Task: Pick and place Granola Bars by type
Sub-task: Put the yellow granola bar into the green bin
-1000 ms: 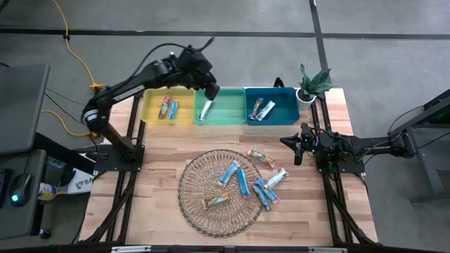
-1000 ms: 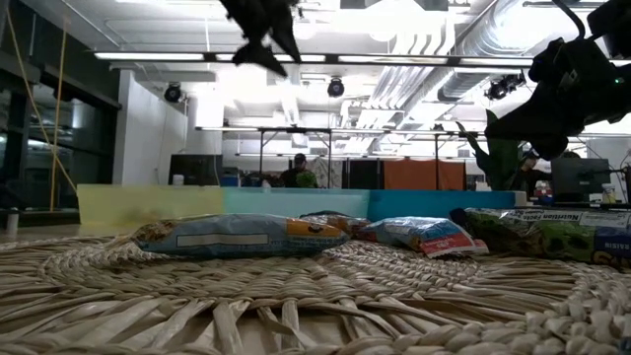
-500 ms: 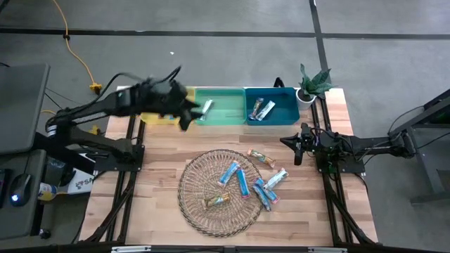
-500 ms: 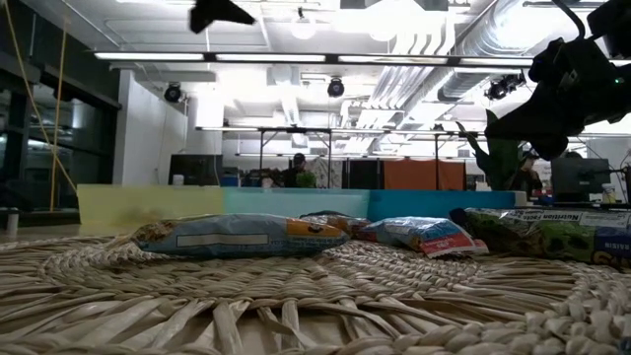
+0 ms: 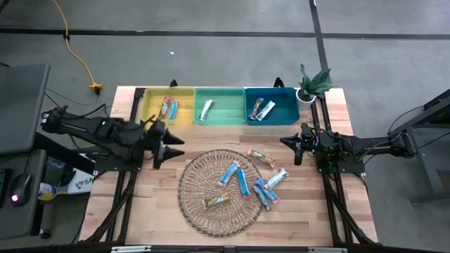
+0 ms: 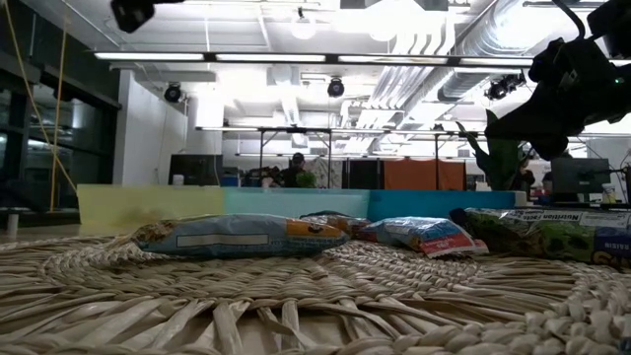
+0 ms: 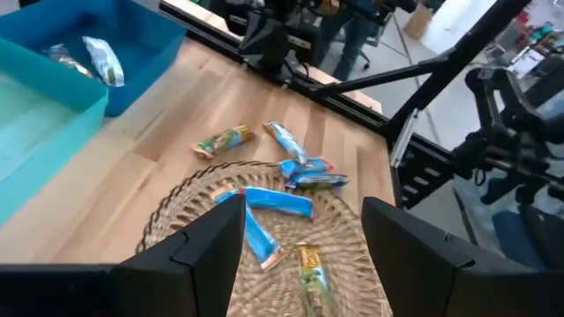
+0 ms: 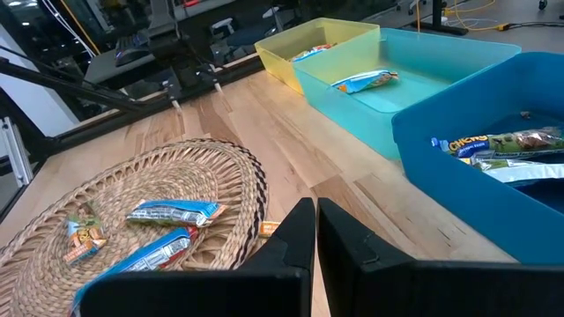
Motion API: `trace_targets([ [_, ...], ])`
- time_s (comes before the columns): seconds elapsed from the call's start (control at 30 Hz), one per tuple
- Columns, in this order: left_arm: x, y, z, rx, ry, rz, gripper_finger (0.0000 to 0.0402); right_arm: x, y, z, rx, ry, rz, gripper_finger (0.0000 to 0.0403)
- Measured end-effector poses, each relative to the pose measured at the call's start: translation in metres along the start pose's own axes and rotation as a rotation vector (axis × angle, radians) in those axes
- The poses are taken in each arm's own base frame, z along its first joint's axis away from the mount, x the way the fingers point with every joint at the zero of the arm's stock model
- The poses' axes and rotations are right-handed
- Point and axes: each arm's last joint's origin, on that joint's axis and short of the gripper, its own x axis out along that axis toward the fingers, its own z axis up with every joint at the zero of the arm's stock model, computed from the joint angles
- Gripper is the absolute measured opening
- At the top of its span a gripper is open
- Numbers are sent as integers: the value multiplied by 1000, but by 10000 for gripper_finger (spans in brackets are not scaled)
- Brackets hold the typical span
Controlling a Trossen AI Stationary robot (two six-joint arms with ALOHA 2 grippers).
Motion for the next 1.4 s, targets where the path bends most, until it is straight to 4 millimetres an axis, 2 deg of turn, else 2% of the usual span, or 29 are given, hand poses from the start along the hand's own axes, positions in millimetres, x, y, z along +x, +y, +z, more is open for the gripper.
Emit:
trace_targets([
  [0.13,-6,-2,-12,16,-23,24,225,0,0,0,0,0,0,0],
  [0.3,-8,-7,-15,-10,-34,-6,225,0,0,0,0,0,0,0],
  [0.53,7,-23,-27,-4,35,-46,225,0,0,0,0,0,0,0],
  [0.63,19,-31,-36,-16,79,-44,225,0,0,0,0,0,0,0],
  [0.87,57,-55,-56,-295,116,-44,225,0,0,0,0,0,0,0],
  [1.0,80,-73,-61,-359,111,-45,225,0,0,0,0,0,0,0],
  [1.23,121,-105,-62,-227,206,-25,225,0,0,0,0,0,0,0],
  [1.4,151,-124,-73,3,421,75,225,0,0,0,0,0,0,0],
])
